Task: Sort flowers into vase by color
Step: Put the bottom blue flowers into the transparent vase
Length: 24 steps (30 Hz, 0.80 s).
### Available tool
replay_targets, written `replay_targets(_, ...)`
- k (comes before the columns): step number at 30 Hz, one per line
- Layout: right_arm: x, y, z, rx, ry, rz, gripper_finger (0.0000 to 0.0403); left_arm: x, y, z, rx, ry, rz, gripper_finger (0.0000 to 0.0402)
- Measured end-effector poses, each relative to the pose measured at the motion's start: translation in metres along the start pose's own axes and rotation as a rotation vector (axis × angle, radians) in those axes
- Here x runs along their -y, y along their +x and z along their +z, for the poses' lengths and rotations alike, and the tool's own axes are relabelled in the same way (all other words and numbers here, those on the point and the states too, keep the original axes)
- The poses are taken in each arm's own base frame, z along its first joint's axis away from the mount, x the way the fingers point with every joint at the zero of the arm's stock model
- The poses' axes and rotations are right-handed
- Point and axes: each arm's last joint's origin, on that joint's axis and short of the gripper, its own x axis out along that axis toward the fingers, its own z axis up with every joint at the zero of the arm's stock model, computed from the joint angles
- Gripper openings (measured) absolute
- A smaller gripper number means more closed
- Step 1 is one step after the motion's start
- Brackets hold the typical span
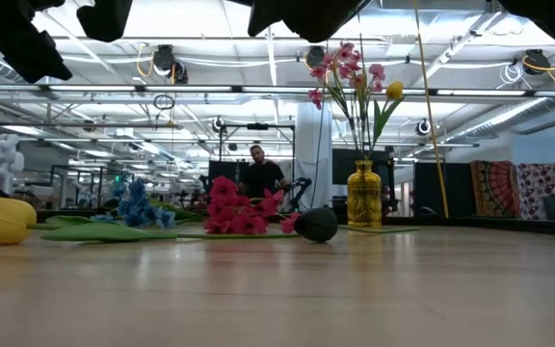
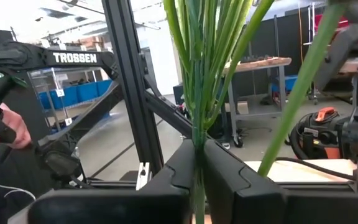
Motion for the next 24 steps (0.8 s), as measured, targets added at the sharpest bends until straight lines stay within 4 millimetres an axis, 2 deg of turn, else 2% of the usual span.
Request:
replay_targets(12,0.0092,0.0001,-0.0039,-0.052,0.040,-0.036,0.0060,0.0003,0.0000,-0.0003,-0.008,-0.041,-0.009,0.0143)
replay_targets(24,0.0077,-0.0002,-0.0022,-0.077,0.046,-0.030,0.0065,0.0002,0.0000,-0.0003,-0.009,-0.041,-0.009,0.0143)
